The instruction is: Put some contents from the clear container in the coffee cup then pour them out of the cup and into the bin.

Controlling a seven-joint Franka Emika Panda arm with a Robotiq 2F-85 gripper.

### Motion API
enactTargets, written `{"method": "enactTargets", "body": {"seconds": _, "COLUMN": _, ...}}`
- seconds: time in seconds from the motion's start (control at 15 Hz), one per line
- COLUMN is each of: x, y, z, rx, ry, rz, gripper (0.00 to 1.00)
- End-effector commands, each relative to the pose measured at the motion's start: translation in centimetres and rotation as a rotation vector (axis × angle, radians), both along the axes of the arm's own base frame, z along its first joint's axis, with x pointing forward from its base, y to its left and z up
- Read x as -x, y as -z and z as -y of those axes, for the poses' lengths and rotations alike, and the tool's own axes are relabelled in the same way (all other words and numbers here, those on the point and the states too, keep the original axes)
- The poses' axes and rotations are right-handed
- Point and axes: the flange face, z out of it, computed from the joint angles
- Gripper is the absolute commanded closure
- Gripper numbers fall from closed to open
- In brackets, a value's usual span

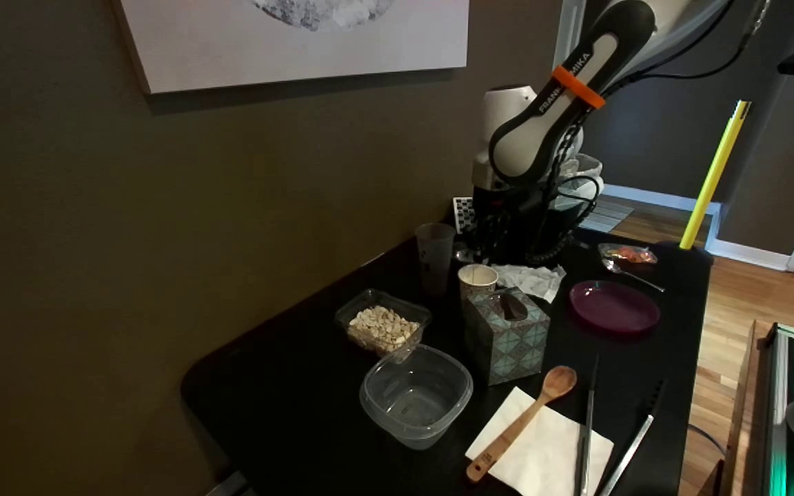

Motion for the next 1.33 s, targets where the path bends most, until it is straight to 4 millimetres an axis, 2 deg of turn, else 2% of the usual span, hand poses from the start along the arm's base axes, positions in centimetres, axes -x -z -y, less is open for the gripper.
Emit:
{"method": "enactTargets", "body": {"seconds": 0.0, "x": 0.0, "y": 0.7, "z": 0.0, "rx": 0.006, "ry": 0.017, "rz": 0.011, "gripper": 0.43}}
{"method": "enactTargets", "body": {"seconds": 0.07, "x": 0.1, "y": 0.7, "z": 0.1, "rx": 0.009, "ry": 0.014, "rz": 0.006, "gripper": 0.43}}
{"method": "enactTargets", "body": {"seconds": 0.47, "x": 0.9, "y": 1.1, "z": 1.3, "rx": 0.025, "ry": 0.015, "rz": -0.01, "gripper": 0.0}}
{"method": "enactTargets", "body": {"seconds": 1.0, "x": 2.0, "y": 4.8, "z": 2.0, "rx": 0.038, "ry": 0.035, "rz": -0.048, "gripper": 0.0}}
{"method": "enactTargets", "body": {"seconds": 1.07, "x": 2.1, "y": 5.1, "z": 2.1, "rx": 0.039, "ry": 0.041, "rz": -0.047, "gripper": 0.07}}
{"method": "enactTargets", "body": {"seconds": 1.13, "x": 2.0, "y": 5.3, "z": 2.3, "rx": 0.041, "ry": 0.051, "rz": -0.042, "gripper": 0.27}}
{"method": "enactTargets", "body": {"seconds": 1.2, "x": 2.0, "y": 5.5, "z": 2.4, "rx": 0.042, "ry": 0.058, "rz": -0.039, "gripper": 0.32}}
{"method": "enactTargets", "body": {"seconds": 1.27, "x": 2.0, "y": 5.7, "z": 2.6, "rx": 0.043, "ry": 0.067, "rz": -0.035, "gripper": 0.32}}
